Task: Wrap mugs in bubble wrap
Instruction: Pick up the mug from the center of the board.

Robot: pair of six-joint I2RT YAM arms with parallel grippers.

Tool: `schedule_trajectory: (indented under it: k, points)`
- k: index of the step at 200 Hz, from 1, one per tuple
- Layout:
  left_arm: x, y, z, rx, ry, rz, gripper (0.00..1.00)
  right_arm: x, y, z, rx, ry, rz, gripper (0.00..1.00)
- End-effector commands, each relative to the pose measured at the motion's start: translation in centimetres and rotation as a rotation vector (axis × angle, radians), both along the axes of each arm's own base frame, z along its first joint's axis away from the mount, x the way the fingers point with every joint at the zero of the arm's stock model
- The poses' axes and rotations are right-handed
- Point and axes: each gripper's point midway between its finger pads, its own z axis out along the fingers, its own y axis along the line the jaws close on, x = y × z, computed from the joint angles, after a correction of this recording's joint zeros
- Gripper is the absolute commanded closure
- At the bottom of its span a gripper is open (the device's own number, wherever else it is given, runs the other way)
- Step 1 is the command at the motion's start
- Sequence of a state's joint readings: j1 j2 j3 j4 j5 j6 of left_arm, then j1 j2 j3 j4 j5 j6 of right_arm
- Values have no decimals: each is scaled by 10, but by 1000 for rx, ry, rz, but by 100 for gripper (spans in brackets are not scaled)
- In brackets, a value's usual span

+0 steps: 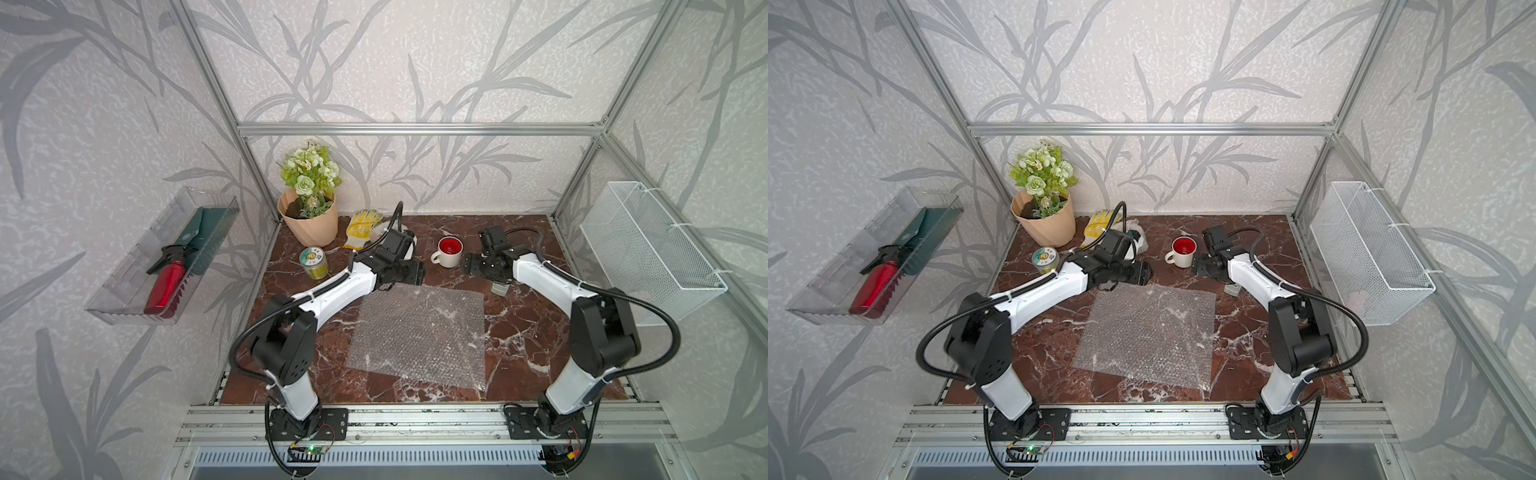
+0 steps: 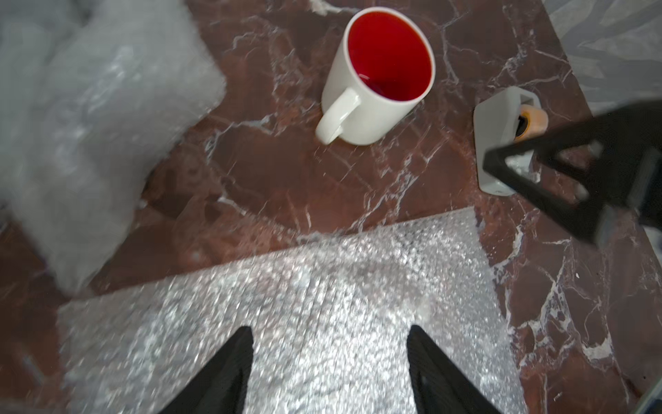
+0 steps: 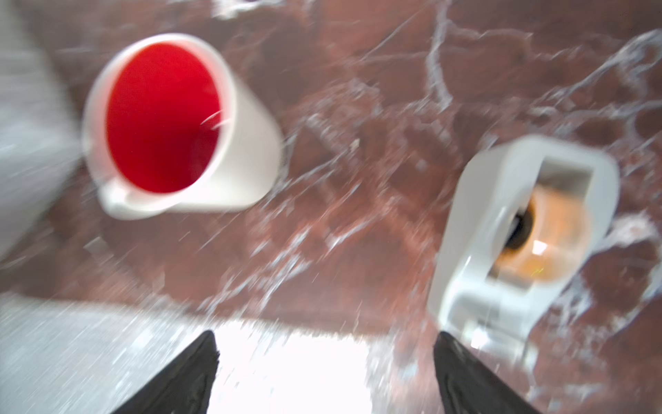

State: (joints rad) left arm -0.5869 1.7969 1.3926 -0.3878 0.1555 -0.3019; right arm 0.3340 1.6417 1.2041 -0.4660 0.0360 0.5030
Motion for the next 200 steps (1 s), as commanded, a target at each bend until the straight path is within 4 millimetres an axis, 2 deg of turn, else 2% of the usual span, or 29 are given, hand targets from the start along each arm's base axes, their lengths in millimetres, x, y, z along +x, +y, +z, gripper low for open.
schedule_trajectory:
  k: [1,18,47,79,109,156,171,200]
  points:
    - [22,-8,-26,139,1,-103,31,-27,19,41,151,-101,101,9]
    - [43,-17,-41,204,8,-148,31,-53,15,59,185,-149,123,10]
    - [80,-22,-53,301,-5,-154,29,-90,-1,80,166,-186,139,11]
    - [98,-43,-58,251,-9,-227,28,-113,-17,90,149,-211,128,12]
    - [103,-62,-66,204,11,-279,30,-121,-28,89,152,-208,108,12]
    - [106,-83,-74,145,36,-323,47,-123,-34,91,151,-205,102,13]
    - [107,-85,-76,145,37,-322,58,-124,-36,90,150,-202,99,13]
    - [107,-87,-78,138,41,-311,72,-126,-37,89,154,-203,96,14]
